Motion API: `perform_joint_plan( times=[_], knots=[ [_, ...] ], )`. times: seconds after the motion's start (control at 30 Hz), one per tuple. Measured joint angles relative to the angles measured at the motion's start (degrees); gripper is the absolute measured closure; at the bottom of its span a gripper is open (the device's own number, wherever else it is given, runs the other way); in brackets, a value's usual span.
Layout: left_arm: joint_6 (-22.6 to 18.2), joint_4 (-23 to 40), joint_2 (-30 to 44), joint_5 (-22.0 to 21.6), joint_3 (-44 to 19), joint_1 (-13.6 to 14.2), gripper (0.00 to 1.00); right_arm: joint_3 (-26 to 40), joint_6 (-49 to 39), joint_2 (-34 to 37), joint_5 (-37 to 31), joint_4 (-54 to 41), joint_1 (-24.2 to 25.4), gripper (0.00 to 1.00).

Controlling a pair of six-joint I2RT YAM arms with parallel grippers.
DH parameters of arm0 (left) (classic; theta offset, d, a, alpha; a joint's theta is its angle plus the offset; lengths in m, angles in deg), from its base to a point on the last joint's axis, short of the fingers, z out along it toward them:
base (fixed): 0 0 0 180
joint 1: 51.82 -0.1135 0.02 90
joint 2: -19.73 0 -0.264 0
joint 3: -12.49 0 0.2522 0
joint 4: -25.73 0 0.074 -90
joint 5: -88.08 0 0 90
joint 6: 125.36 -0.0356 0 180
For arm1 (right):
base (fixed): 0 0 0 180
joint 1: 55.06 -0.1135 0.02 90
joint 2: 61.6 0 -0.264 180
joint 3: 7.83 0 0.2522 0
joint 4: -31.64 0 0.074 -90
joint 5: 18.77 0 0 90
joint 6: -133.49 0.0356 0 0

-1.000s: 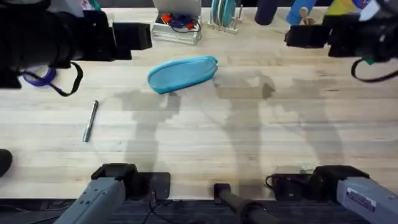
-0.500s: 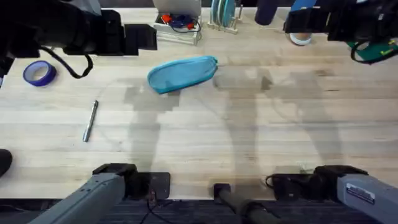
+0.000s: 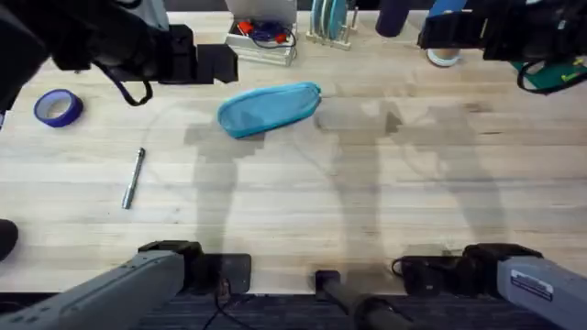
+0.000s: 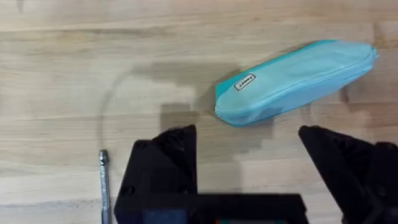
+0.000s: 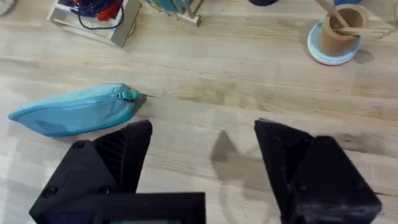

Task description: Unzip the bag, pick up the pens from the table one at a time and place them inside, then zip the bag closed.

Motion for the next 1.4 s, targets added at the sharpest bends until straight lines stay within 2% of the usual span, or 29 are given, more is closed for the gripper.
perform_joint_plan(
  times=[0.23, 0.33, 0.67, 0.83, 0.97, 1.23, 1.4],
  knots=[
    [-0.5, 1.1, 2.2, 0.0, 0.0, 0.0, 0.007, 0.0, 0.0, 0.0, 0.0, 0.0, 0.0, 0.004],
    [-3.2, 1.6, 2.2, 0.0, 0.0, 0.0, 0.007, 0.0, 0.0, 0.0, 0.0, 0.0, 0.0, 0.004],
    [-23.6, 6.9, 2.2, 1.9, 0.0, 0.0, 0.007, 0.0, 0.0, 0.0, 0.0, 0.0, 0.0, 0.004],
    [-33.5, 7.0, 2.2, 7.0, -0.1, -0.5, 0.007, 0.0, 0.0, 0.0, 0.0, 0.0, 0.0, 0.005],
    [-40.7, 7.3, 2.2, 13.9, -0.1, -3.9, 0.008, 0.0, 0.0, 0.0, 0.0, 0.0, 0.0, 0.004],
    [-56.1, 12.0, 2.2, 29.3, -0.2, -15.5, 0.007, 0.0, 0.0, 0.0, 0.0, -0.4, 0.0, 0.005],
    [-64.6, 13.5, 2.2, 37.3, -0.2, -21.4, 0.007, 0.0, 0.0, 0.0, 0.0, -0.4, 0.0, 0.005]
  ],
)
